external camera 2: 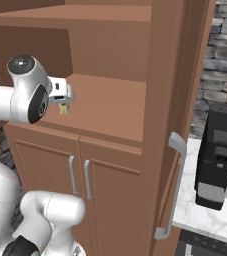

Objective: Pick the boxed drink, beer from the counter and place them in the open cabinet.

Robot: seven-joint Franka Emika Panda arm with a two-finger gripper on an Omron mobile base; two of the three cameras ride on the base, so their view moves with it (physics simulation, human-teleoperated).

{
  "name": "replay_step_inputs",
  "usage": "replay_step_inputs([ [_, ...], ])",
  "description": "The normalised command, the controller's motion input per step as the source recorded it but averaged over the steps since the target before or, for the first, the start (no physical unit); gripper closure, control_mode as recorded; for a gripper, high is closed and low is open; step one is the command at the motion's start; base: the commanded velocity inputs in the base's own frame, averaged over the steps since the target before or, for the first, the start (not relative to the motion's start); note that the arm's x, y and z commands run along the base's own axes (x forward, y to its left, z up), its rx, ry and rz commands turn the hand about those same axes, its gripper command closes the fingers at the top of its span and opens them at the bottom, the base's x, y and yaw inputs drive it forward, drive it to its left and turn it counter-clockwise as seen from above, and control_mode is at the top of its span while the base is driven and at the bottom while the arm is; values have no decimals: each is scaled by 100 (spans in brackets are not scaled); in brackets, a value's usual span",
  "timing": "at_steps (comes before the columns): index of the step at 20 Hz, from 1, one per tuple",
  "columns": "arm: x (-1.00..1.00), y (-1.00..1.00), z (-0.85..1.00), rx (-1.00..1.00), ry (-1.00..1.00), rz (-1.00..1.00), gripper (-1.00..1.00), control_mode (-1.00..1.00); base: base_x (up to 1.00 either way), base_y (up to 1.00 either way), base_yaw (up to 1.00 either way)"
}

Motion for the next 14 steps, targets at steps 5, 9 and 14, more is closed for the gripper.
replay_step_inputs([
  [5, -89, -23, 2, 0, -11, 0, -100, -100, 0, 0, 0],
  [9, -71, -1, 0, 0, -5, -1, -100, -100, 0, 0, 0],
  [14, -59, 0, 0, 0, -3, 0, -100, -100, 0, 0, 0],
])
